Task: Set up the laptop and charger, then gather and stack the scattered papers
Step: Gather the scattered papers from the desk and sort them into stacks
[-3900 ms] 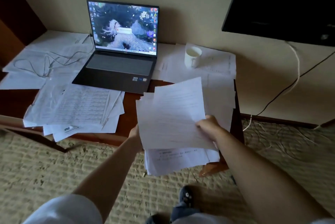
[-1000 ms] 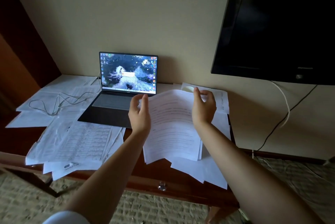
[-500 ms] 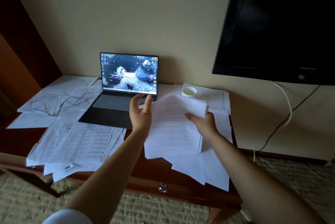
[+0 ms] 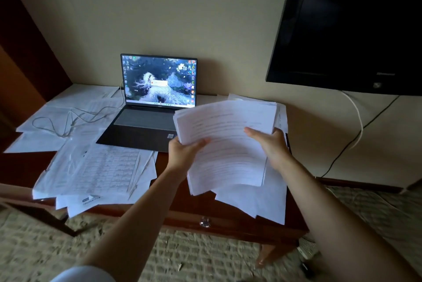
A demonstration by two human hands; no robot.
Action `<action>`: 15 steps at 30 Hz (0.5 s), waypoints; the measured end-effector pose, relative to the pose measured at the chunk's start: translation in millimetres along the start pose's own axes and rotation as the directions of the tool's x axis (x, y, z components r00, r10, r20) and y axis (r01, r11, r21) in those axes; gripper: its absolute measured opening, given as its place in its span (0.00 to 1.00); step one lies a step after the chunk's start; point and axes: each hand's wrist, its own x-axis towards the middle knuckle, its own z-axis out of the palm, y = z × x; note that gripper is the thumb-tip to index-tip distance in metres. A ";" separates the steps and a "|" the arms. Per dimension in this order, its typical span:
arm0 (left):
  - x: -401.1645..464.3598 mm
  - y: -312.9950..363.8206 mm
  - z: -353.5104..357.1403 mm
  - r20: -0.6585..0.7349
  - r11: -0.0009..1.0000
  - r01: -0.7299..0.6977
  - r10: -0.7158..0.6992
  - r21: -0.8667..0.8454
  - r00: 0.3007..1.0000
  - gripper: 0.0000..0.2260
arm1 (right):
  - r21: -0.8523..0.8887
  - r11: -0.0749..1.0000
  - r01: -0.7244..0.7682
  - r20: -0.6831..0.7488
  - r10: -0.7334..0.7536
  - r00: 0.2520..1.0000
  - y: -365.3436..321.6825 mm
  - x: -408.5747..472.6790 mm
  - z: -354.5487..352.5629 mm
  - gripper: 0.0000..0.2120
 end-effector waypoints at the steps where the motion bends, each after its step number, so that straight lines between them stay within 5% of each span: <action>1: 1.0 1.3 -4.0 0.034 1.000 0.004 -0.004 -0.017 0.999 0.11 | -0.007 1.000 -0.007 0.010 0.007 1.000 -0.9 -2.7 -0.3 0.07; 5: -9.0 -25.3 -20.0 0.233 0.975 0.136 -0.175 0.173 0.957 0.16 | -0.151 0.976 -0.159 0.078 0.172 0.982 45.1 -21.2 -1.4 0.15; 10: -16.6 -23.1 -9.6 0.135 0.991 0.127 -0.130 0.033 0.982 0.11 | -0.024 0.990 -0.137 0.002 0.137 0.991 47.2 -28.9 -1.4 0.10; 15: -19.5 -42.4 15.8 0.108 0.980 0.163 -0.176 0.118 0.979 0.07 | -0.089 0.980 -0.176 0.028 0.180 0.983 60.7 -13.7 -16.8 0.11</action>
